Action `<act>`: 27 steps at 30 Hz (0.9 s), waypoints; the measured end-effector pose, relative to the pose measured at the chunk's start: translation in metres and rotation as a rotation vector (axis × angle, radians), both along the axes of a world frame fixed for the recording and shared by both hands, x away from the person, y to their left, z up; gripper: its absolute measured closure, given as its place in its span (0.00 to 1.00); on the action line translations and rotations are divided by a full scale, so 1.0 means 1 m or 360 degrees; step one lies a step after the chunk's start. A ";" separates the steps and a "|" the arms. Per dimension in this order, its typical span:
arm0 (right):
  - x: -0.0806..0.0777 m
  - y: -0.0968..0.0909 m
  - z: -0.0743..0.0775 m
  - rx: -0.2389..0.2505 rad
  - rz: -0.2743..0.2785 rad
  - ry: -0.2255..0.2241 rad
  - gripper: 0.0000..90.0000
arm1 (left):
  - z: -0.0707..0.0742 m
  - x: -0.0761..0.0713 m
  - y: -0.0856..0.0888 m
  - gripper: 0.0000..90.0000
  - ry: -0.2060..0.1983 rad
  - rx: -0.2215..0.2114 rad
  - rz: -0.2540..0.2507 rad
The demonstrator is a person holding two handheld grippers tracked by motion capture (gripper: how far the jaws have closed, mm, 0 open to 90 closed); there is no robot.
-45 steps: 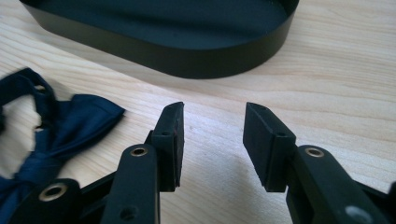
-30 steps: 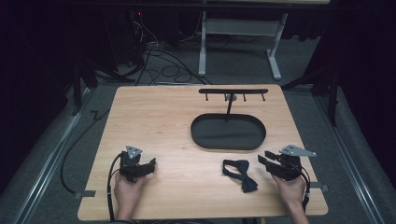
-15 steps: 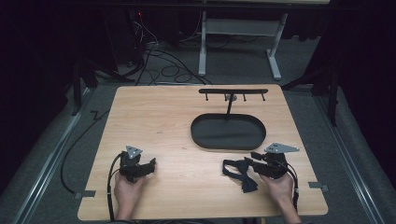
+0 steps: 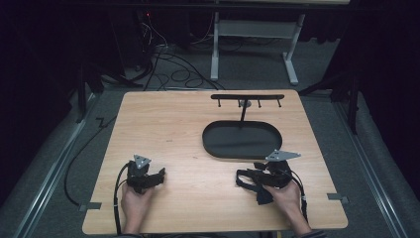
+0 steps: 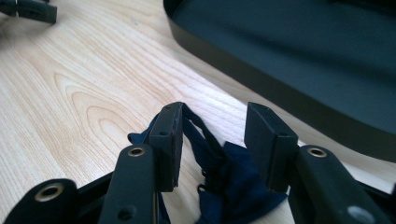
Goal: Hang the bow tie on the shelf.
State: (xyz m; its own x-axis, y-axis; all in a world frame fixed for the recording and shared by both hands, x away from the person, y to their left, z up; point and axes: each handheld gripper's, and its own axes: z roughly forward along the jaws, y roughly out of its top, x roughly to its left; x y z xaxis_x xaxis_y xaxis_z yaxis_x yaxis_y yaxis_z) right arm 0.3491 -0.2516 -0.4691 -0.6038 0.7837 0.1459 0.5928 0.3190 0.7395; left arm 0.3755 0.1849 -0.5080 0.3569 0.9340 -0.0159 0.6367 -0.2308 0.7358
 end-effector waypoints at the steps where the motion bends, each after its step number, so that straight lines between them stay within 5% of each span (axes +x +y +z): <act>1: 0.003 0.004 -0.003 -0.0008 0.0021 0.0016 0.65 | 0.000 0.000 0.000 0.24 0.0000 0.0000 0.0000; 8: 0.010 0.012 -0.011 -0.0034 0.0065 0.0074 0.67 | 0.000 0.000 0.000 0.24 0.0002 0.0002 -0.0003; 13: 0.014 0.013 -0.016 -0.0054 0.0090 0.0124 0.83 | 0.000 0.000 0.000 0.24 0.0001 0.0000 -0.0002; 18: 0.011 0.009 -0.018 -0.0052 0.0128 0.0113 0.99 | 0.000 -0.001 0.000 0.24 0.0001 -0.0001 -0.0004; 27: 0.004 -0.001 -0.009 0.0009 0.0118 0.0047 1.00 | 0.000 -0.001 0.000 0.24 0.0001 0.0000 -0.0004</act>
